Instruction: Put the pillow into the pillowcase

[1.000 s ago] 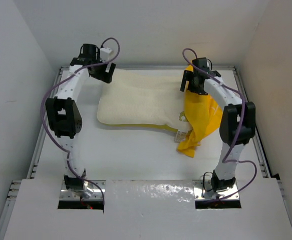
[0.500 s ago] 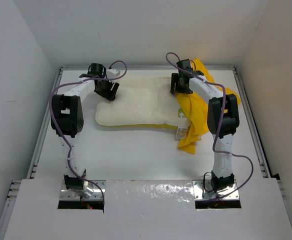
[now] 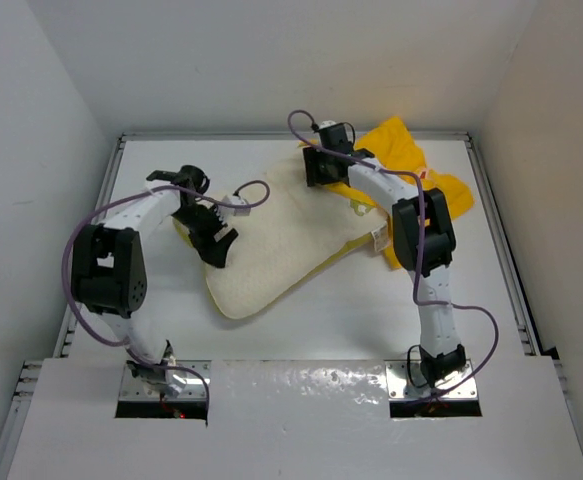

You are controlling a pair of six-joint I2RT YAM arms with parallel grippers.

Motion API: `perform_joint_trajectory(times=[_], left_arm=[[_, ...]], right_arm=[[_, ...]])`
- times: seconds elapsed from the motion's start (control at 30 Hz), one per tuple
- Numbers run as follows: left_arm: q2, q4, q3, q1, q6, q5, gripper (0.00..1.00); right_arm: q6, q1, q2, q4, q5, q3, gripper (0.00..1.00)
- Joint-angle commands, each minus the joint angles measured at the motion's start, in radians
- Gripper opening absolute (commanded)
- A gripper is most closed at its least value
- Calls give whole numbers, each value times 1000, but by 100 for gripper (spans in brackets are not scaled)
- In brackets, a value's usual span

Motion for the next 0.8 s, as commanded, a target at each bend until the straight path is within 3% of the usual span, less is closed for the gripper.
perform_joint_trajectory(times=[0.0,0.03,0.23,0.33,0.5,0.53,0.63,0.67,0.77], left_arm=[[-92,-294,72,-75,307,325,79],[-96,-362,109,-75,337,345,81],[-119,-345,461,-70,198,519,86],[-111,-132,511,-64,-69,550,85],[-76,43,505,-64,-198,550,84],[-70,122,487,-64,-265,534,84],[-36,327,430,-64,-405,289,69],[-24,365,428,-62,-425,229,52],[31,433,480,-22,-511,190,28]], right_arm=[[-60,168,-7,112,-331,-64,59],[-95,179,-18,125,-341,-98,59],[-171,210,-84,201,-383,-164,61],[-221,228,-111,195,-378,-173,63],[-255,236,-131,191,-332,-175,68],[-255,235,-133,191,-326,-172,75],[-247,235,-145,172,-285,-153,89],[-234,235,-153,171,-271,-147,90],[-230,233,-214,185,-191,-166,95]])
